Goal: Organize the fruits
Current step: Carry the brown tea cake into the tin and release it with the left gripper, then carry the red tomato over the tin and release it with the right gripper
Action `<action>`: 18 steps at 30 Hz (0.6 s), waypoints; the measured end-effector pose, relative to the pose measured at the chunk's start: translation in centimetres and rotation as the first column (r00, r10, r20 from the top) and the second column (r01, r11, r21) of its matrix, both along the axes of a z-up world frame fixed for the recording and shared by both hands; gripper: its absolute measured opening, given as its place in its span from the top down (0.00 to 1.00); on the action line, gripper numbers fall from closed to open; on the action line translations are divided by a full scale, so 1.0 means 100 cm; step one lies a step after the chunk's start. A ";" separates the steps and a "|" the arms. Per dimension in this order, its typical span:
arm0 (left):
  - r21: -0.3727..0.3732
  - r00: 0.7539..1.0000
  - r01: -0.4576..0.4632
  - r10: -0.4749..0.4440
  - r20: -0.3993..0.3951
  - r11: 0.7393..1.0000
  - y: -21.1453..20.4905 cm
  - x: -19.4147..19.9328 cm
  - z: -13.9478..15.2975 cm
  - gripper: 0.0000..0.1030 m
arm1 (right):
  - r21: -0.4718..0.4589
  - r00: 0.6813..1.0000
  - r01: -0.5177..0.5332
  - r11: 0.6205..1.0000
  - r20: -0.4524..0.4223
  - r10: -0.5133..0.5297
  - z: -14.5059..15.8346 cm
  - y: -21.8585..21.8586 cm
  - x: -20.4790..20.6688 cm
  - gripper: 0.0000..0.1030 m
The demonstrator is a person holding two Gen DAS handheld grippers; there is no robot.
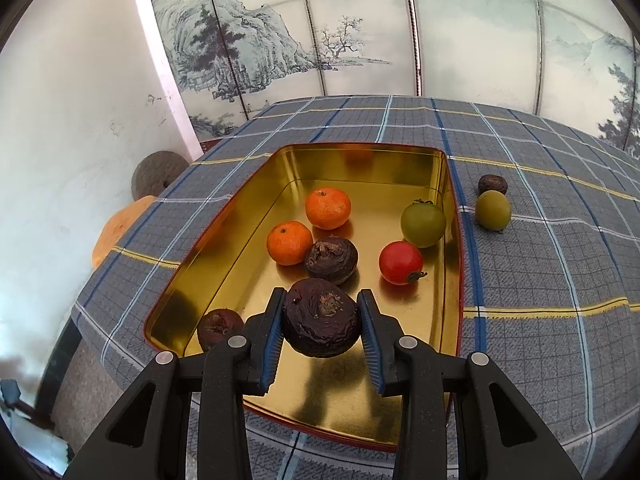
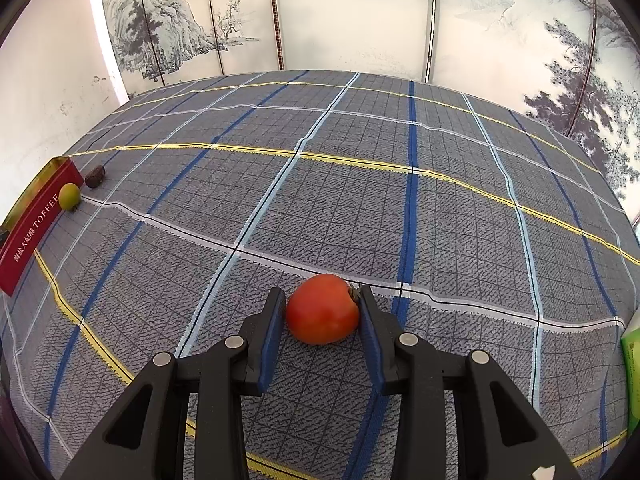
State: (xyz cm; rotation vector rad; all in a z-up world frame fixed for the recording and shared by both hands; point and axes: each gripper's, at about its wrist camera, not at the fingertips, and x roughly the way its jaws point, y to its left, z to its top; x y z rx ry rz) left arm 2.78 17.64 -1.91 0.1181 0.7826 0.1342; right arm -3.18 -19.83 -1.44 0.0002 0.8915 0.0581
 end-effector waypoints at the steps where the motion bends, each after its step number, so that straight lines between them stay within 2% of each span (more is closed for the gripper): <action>1: 0.000 1.000 0.002 -0.002 0.000 1.000 0.000 0.000 0.000 0.65 | 0.000 1.000 0.000 1.000 0.000 0.000 0.000 0.000 0.000 0.66; 14: 0.042 1.000 -0.022 0.021 0.019 0.999 0.002 0.001 -0.003 0.63 | -0.008 1.000 0.000 1.000 -0.001 0.000 0.000 0.001 0.000 0.66; 17: 0.048 0.999 -0.034 0.032 0.039 0.998 0.003 -0.002 0.001 0.57 | -0.014 1.000 -0.001 1.000 -0.001 0.001 -0.001 0.002 0.000 0.66; 18: 0.051 0.998 -0.038 0.035 0.050 0.998 0.002 -0.004 0.003 0.49 | -0.014 1.000 -0.001 1.000 -0.001 0.001 -0.001 0.002 0.000 0.65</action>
